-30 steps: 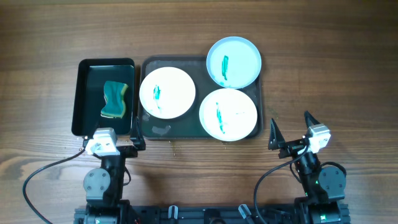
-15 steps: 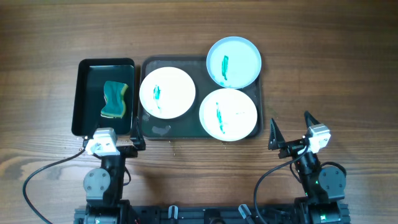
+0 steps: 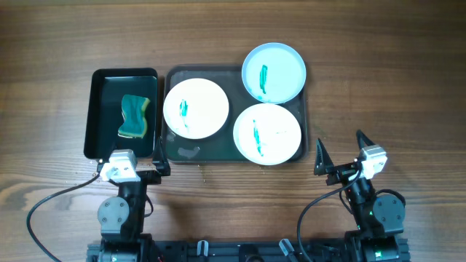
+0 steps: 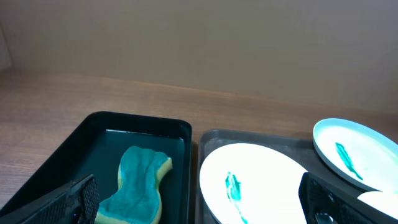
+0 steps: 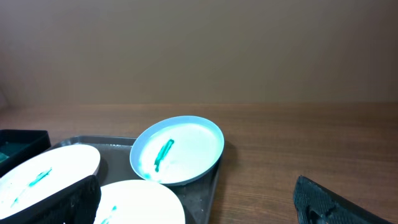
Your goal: Clean dirty plates on tray and stack at the side
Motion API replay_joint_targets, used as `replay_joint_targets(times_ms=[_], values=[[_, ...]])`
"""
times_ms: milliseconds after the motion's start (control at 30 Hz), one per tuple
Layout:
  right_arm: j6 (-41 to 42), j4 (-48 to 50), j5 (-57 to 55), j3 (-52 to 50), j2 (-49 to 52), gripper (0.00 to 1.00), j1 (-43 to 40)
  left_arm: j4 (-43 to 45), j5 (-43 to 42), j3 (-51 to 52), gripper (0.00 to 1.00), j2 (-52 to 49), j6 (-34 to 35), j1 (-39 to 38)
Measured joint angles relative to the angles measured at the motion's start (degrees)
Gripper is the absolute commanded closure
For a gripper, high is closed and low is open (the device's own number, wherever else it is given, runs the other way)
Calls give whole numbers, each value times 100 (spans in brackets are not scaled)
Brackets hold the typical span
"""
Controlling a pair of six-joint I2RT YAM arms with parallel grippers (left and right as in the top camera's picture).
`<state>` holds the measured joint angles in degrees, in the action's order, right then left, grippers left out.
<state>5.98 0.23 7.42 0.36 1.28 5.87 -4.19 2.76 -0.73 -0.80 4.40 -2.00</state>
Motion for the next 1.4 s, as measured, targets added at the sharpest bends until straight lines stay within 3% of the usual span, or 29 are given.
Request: replay_joint_targets(times_ms=[300,733,1100,1400], values=[[2,-2,2,0,0,0,0,-227,0,-118,0,-391,0,0],[0,-435,44,278,197,0,0,-278,-31,-1519,0,-2083,0,0],[-48,-595,315,1602,2221,0,0,-1403,-179,-2415,0,-2376,4,0],[-155,-2020,732,3386,3939,0,0,-3051,-533,-3213,0,-2522,175,0]])
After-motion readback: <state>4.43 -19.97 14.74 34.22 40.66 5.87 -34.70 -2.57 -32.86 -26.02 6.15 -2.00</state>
